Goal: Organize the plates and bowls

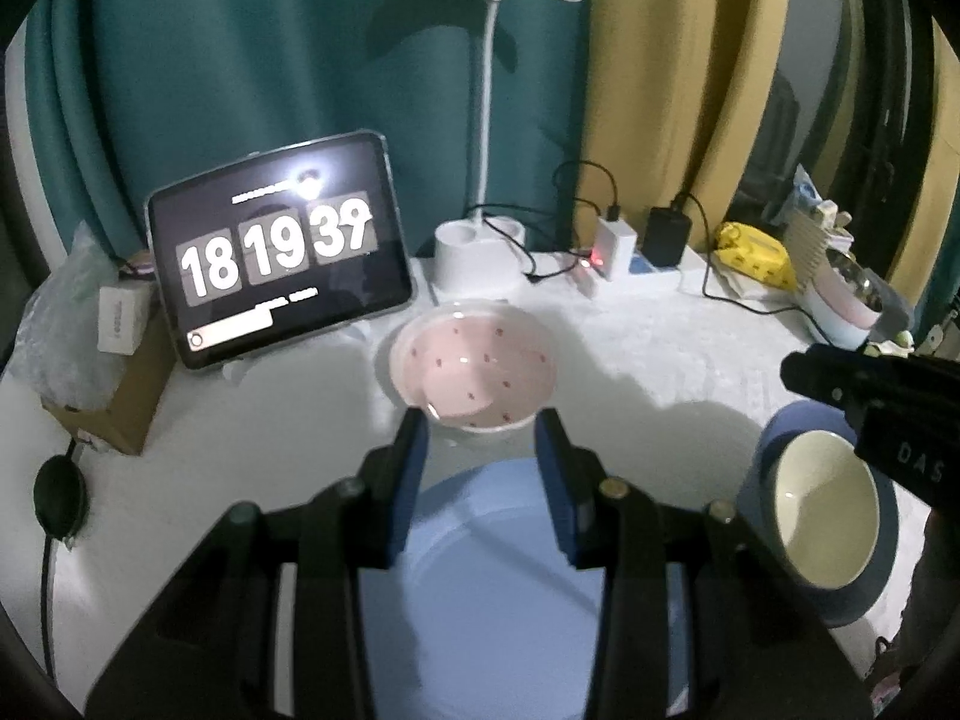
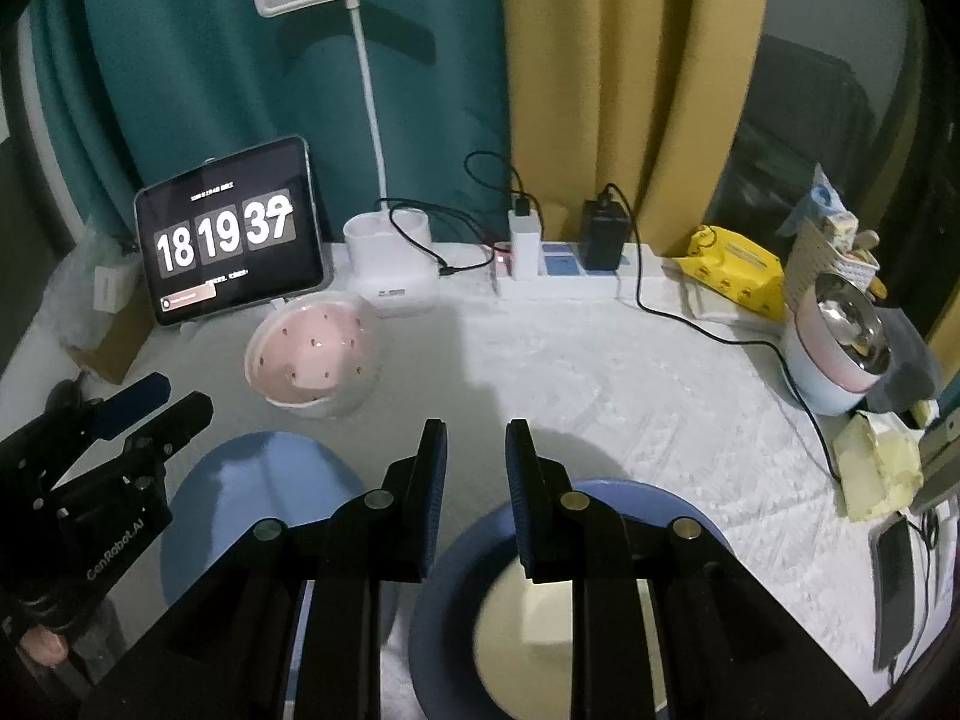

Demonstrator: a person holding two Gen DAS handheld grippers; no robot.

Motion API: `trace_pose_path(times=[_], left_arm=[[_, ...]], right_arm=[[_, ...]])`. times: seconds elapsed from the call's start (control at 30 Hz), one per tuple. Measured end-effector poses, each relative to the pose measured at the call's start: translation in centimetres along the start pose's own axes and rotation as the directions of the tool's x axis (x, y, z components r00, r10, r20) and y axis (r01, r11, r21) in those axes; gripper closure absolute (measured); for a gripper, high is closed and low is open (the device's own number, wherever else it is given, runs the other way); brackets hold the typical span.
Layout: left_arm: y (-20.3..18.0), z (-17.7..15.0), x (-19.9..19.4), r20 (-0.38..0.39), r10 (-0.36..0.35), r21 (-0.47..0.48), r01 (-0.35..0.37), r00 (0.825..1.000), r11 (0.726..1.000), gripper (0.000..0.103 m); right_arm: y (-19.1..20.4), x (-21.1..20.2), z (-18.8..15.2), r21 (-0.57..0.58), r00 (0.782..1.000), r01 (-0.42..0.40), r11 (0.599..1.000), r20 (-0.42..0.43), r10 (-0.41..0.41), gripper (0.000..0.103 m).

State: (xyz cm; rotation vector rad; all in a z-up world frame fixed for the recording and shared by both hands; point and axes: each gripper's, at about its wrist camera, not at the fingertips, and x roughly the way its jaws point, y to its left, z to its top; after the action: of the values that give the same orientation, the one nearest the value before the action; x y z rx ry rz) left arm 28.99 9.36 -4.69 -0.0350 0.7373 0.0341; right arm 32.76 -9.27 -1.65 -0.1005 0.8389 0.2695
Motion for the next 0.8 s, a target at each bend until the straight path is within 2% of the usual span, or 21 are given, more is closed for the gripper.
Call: trace_pose_path(times=[0.53,0.8], left_arm=[[3.9,2.0,3.7,-0.018,0.03,-0.025,-0.031,0.999,0.999,0.064],[6.1,2.6,7.2,-0.07,0.011,-0.058,-0.015,0.998,0.998,0.064]], right_arm=[[3.1,3.9,3.2,-0.05,0.999,-0.021,0.999,-0.027,0.02,0.082],[3.9,7.6,4.6,-0.031,0.995,-0.055,0.998,-0.08,0.052,0.082]])
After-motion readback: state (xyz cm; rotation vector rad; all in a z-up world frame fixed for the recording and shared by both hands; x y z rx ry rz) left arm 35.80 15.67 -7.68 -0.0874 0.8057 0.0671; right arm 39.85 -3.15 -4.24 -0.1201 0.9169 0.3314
